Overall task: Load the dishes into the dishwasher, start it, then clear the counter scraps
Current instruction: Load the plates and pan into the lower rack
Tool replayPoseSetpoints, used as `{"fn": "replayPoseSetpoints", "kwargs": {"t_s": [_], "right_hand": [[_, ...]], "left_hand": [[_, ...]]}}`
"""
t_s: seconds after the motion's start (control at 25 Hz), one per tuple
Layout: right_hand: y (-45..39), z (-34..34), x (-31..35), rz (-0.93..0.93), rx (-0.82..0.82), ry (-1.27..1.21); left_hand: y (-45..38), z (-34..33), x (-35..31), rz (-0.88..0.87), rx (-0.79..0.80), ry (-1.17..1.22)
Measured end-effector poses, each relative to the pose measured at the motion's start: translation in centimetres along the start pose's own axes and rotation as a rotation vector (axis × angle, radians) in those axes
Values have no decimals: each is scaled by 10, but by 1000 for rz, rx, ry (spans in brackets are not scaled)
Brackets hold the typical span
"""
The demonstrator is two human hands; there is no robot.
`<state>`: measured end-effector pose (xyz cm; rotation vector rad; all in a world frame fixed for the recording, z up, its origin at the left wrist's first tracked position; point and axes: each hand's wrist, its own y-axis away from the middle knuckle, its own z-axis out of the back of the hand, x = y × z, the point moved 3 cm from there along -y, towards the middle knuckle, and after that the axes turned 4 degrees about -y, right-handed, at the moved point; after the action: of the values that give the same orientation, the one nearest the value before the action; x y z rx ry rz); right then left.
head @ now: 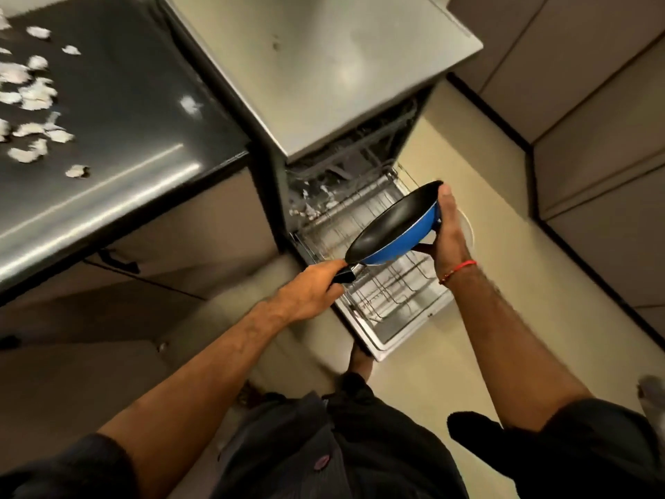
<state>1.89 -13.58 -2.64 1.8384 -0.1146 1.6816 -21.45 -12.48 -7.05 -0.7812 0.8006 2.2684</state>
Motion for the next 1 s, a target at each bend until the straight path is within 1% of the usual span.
{"fn": "replayPoseSetpoints", "kwargs": {"t_s": [0.08, 0.16, 0.28, 0.4, 0.56, 0.64, 0.72, 0.88, 1.0], "right_hand": [[-18, 42, -25, -86, 1, 61], [-34, 76, -52, -202, -2, 50], [-73, 129, -115, -336, -110, 11], [-119, 168, -185, -365, -244, 57], [-177, 196, -250, -358, -339, 207], [-201, 203, -281, -375, -343, 271], [-225, 208, -310, -383, -343, 302], [-263, 210, -347, -390, -336, 384], [-292, 207, -360, -404, -352, 434]], "left_hand": [[-34, -38, -2, 20, 91, -8], [-66, -73, 0, 29, 182, -7], [-129, -145, 12, 81, 315, 2], [-193, -220, 38, 163, 413, 14], [-260, -302, 73, 189, 477, -25], [-284, -338, 89, 221, 455, -49], [-305, -366, 105, 245, 394, -37], [-338, -405, 132, 311, 249, 91], [-363, -422, 147, 398, 196, 161]]}}
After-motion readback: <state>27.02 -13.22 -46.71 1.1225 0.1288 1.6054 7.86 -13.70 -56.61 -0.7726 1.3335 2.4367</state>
